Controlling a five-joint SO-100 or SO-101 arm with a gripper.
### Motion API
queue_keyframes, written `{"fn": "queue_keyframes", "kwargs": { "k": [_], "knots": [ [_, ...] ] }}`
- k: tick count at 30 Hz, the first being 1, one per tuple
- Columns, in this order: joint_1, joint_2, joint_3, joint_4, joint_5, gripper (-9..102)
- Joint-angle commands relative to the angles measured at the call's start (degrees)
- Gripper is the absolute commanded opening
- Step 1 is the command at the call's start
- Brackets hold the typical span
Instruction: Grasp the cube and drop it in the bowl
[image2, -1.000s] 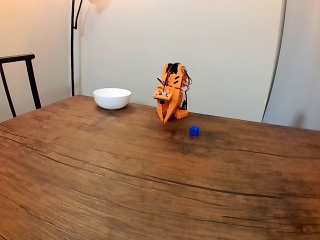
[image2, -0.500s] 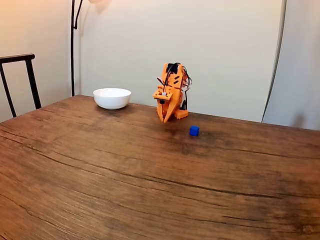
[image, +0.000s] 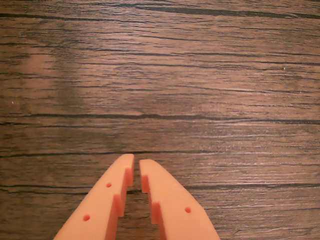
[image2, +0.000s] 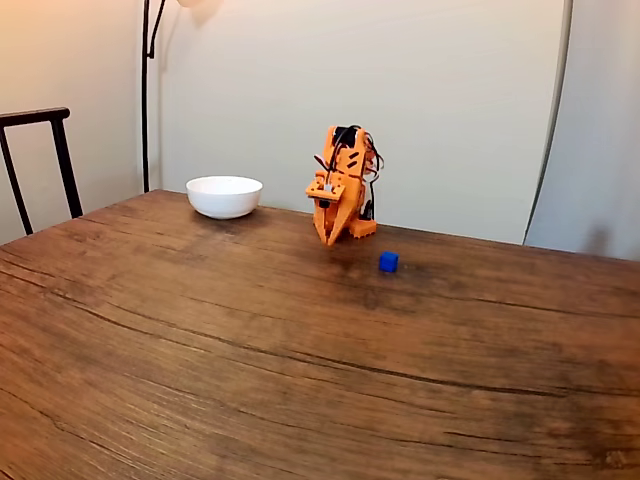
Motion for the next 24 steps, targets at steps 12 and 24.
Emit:
{"fn": "queue_keyframes", "kwargs": {
  "k": [12,24],
  "knots": [
    [-10.6,-0.5,-6.4,4.2,-0.4,0],
    [-24.3,-0.5,-17.9,9.1,-0.6,0]
  ]
}}
